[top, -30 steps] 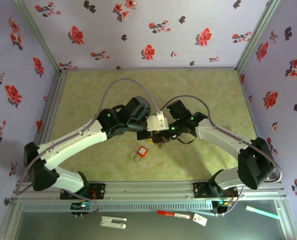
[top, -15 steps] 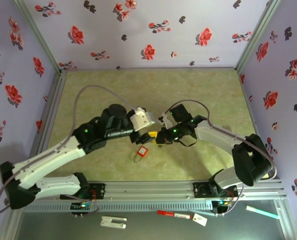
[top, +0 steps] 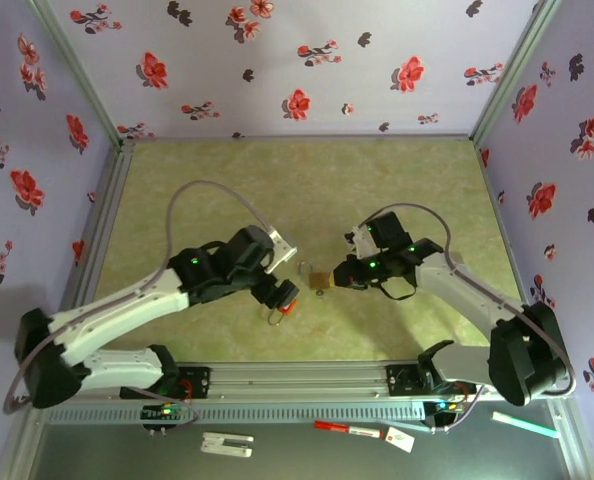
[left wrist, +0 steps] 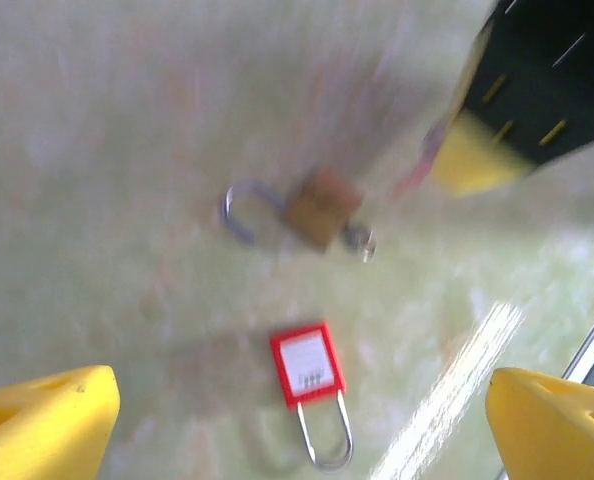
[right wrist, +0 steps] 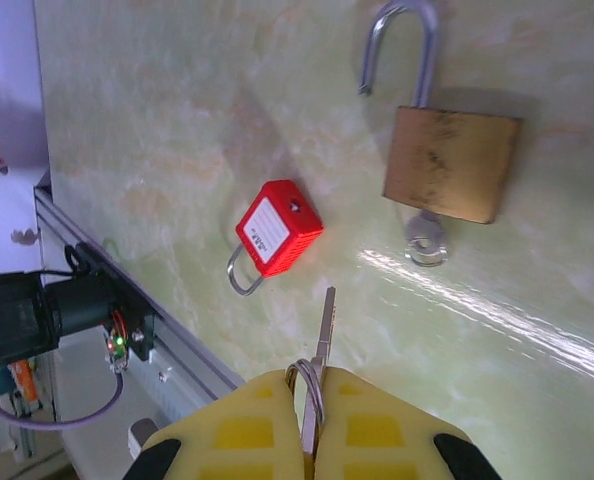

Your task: Unlock with the key

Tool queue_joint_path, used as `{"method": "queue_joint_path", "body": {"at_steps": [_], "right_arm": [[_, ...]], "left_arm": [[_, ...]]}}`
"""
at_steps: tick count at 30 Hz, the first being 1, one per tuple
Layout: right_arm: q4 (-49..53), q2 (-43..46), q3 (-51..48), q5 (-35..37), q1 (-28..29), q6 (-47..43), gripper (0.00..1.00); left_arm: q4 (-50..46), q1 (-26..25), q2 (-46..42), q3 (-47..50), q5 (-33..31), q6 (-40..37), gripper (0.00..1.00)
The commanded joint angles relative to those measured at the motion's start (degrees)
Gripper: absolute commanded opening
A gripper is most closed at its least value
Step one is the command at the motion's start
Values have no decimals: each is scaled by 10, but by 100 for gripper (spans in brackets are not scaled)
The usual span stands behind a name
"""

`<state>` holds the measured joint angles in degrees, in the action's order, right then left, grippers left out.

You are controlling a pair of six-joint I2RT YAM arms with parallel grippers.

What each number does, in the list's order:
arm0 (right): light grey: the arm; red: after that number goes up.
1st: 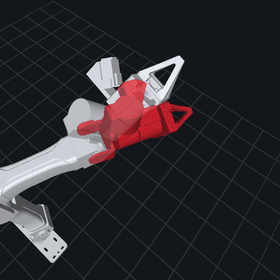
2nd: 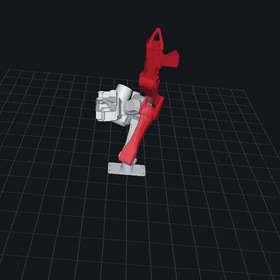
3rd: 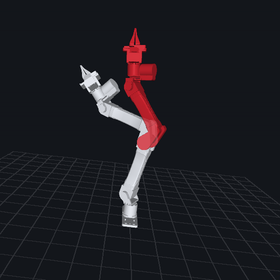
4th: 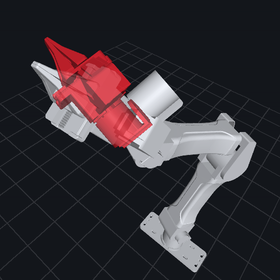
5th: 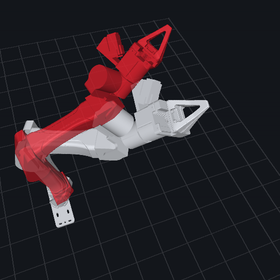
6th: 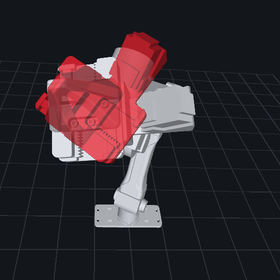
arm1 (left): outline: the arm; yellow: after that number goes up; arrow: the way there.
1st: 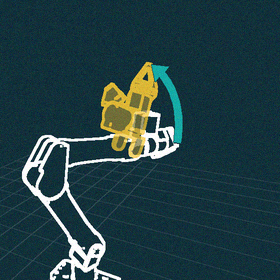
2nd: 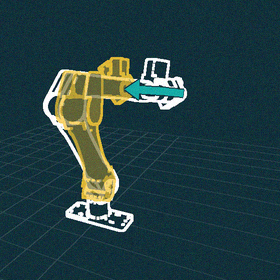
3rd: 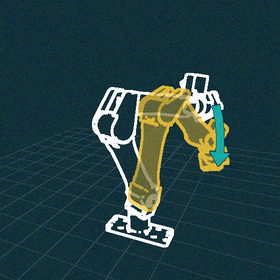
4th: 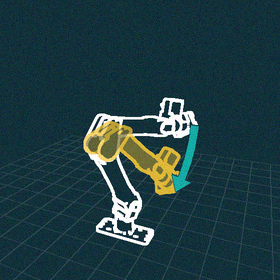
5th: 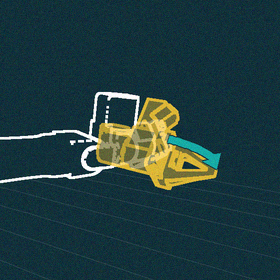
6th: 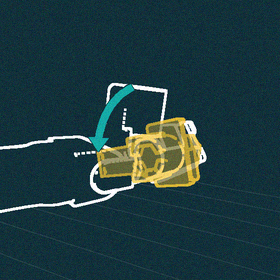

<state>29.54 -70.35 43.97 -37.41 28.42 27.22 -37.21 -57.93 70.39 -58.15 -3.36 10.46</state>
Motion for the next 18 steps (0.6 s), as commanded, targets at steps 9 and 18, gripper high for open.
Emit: {"method": "queue_joint_path", "body": {"at_steps": [9,18], "right_arm": [[48,61,-8,28,-16,8,0],[40,59,-5,24,-16,12,0]], "left_arm": [[-143,-24,204,-81,-37,172,89],[-100,-16,279,-89,-20,205,82]]}}
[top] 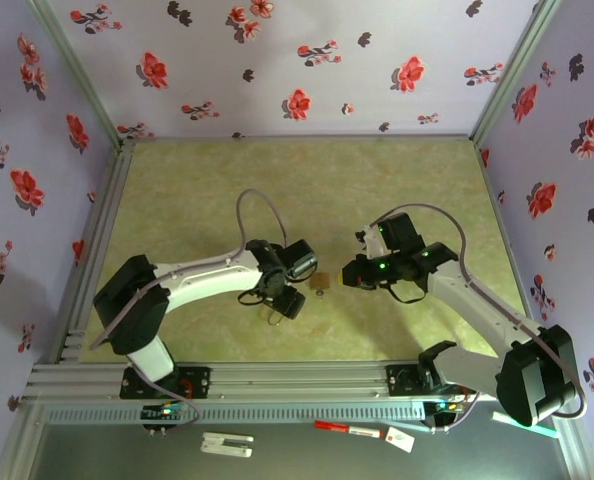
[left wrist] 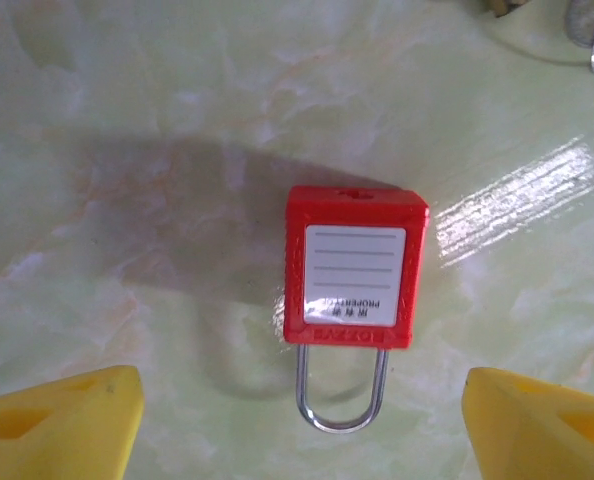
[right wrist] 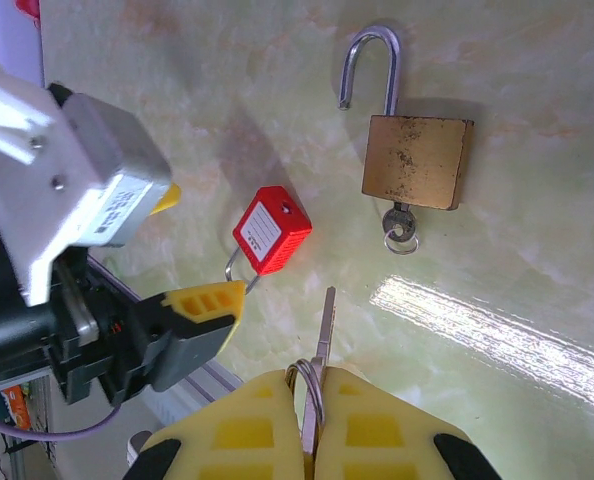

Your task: Unlock with the key

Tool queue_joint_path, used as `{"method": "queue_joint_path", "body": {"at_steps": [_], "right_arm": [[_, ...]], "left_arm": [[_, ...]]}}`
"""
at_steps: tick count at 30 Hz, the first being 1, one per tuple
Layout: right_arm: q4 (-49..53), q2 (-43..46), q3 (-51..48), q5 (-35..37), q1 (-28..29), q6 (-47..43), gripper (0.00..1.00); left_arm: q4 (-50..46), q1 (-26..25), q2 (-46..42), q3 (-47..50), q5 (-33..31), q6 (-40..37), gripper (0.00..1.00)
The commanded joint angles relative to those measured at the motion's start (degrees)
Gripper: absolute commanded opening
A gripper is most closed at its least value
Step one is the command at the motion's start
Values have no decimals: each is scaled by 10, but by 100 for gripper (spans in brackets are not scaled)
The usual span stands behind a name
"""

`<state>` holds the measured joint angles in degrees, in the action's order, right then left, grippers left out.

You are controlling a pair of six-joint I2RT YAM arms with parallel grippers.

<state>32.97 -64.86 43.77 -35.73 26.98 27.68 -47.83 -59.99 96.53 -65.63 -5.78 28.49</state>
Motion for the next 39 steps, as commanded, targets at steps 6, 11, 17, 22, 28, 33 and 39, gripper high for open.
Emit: {"method": "queue_joint_path", "body": {"at_steps": [6,11,17,22,28,33,39], "right_arm": [[5,8,-9,6,-2,8,0],[-2,17,-14,7,-2,11,0],[-2,13,-12,8,-2,11,0],[-2,11,-14,12,-2,9,0],[-1,5,-13,22,-3,6,0],[-5,-4,-3,6,-10,7,0],[2,8,24,-55,-9,1,0]], "left_arm": [[13,20,54,-21,10,19,75],[33,22,70,-18,18,13,72],[43,22,88,-14,30,10,63],[54,23,87,4,44,10,51],[66,24,59,28,55,-2,33],[92,27,-20,38,62,-87,12],[171,21,-170,58,91,-335,0]]}}
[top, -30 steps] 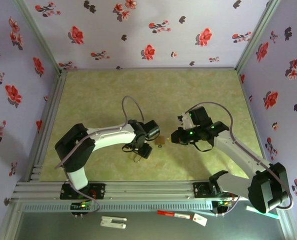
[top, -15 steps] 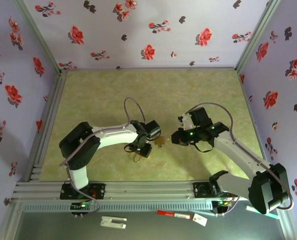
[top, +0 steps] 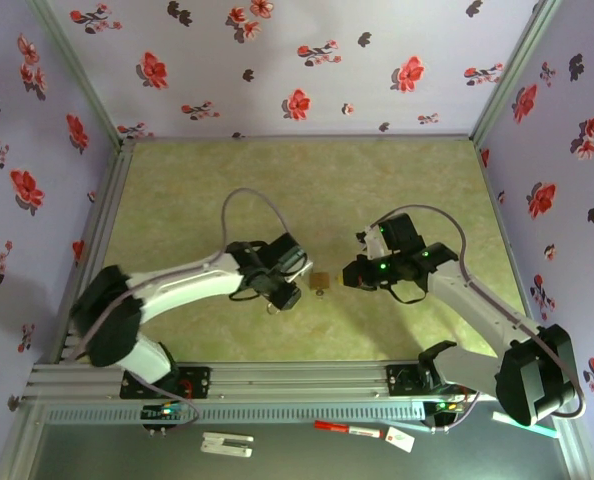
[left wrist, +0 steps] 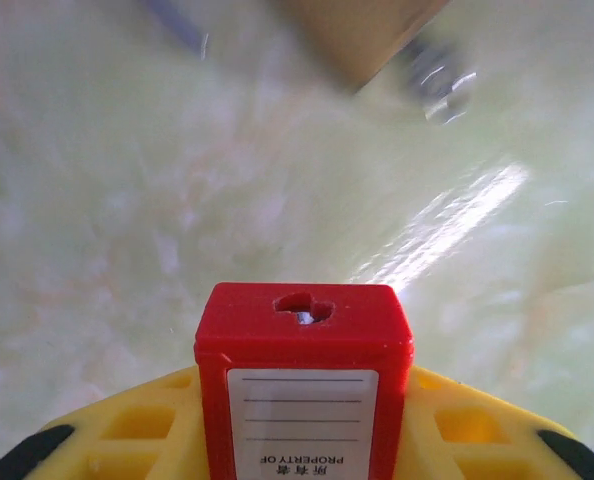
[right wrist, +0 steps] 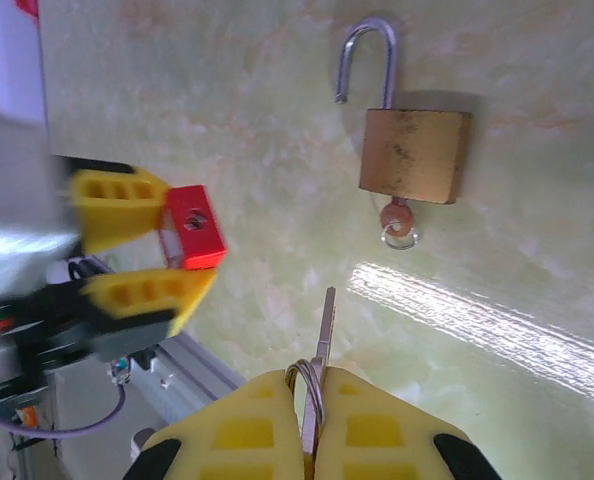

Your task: Unlock with the key

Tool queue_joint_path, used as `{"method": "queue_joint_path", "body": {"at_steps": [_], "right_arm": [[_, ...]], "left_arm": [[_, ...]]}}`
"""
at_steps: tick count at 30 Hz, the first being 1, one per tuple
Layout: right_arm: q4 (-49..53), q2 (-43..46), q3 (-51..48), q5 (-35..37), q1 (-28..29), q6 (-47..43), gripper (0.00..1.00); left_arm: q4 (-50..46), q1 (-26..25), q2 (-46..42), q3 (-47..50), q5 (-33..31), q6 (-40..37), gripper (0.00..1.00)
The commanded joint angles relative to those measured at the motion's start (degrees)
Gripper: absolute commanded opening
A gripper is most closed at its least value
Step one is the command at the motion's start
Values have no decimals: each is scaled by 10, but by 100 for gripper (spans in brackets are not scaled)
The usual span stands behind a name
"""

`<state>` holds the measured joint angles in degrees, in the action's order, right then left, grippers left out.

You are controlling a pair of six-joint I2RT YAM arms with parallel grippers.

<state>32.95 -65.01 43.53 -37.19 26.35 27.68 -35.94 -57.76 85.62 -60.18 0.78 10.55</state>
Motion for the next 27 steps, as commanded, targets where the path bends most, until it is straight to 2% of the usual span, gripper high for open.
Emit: {"method": "queue_joint_path", "body": {"at_steps": [1,5,7,10,15,27], "right_arm": [[3,17,32,-56,0,0,0],[-4,62,43,-72,28,13,0],[-1,79,54,-65,48,17,0],[-2,101,65,-51,61,25,0],[-23,128,63,-46,67,40,0],[-84,114,49,-64,84,62,0]], "left_arm": [[64,-4,-86,7,32,-205,0],[98,-5,-158,18,39,-348,0],[83,-6,-159,3,47,-408,0],[30,-7,-127,-43,45,-456,0],[18,-8,-102,-76,53,-478,0],[29,-13,-98,-86,67,-460,0]]}}
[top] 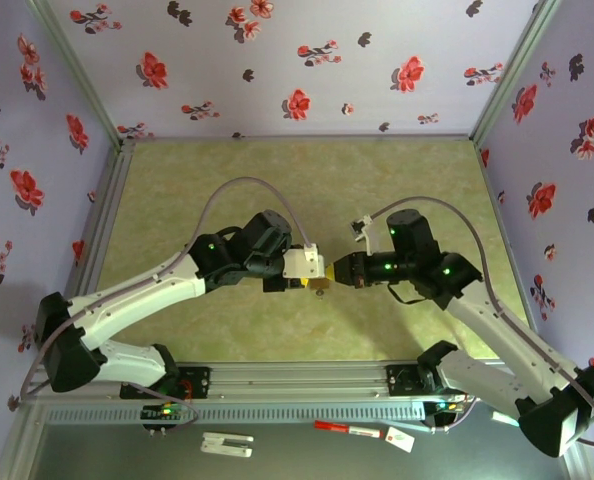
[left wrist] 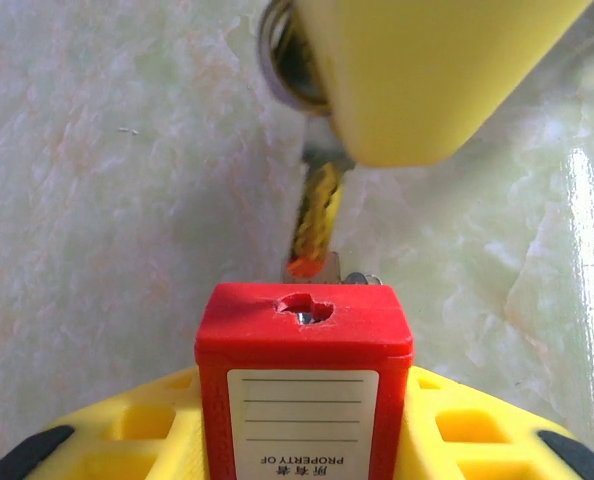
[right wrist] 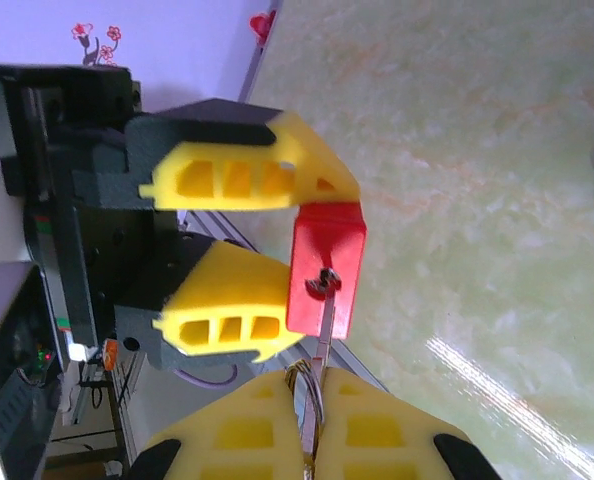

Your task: Unlock with the key

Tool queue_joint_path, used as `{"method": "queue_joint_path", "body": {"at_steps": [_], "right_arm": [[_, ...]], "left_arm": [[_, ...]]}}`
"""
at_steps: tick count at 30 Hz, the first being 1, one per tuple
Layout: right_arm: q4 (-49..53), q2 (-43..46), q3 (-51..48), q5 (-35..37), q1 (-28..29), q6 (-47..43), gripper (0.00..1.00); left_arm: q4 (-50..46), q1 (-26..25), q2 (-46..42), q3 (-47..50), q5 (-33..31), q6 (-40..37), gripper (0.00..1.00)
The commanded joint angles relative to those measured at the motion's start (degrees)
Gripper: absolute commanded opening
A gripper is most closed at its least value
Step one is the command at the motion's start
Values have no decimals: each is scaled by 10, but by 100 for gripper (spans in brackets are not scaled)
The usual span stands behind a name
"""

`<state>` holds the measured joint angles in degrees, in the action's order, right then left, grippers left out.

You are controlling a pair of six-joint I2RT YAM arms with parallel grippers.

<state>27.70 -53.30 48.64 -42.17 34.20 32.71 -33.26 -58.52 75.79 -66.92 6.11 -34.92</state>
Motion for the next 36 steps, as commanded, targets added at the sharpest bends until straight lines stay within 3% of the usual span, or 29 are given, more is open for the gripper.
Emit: {"method": "queue_joint_path", "body": {"at_steps": [1,17,28,36], "right_arm": [[-31,-5,-1,-15,7,12,0],[-44,-15,-32,-25,13,12,0],[59,-46,-3,-17,36,-106,0],[41,-71,7,-39,53,-102,0]], "left_arm": [[3,-5,0,-19,14,-3,0],[15,-5,-9,-16,21,0,0],[-3,-5,0,-47,50,-5,0],[23,-14,2,-74,41,-6,0]]}}
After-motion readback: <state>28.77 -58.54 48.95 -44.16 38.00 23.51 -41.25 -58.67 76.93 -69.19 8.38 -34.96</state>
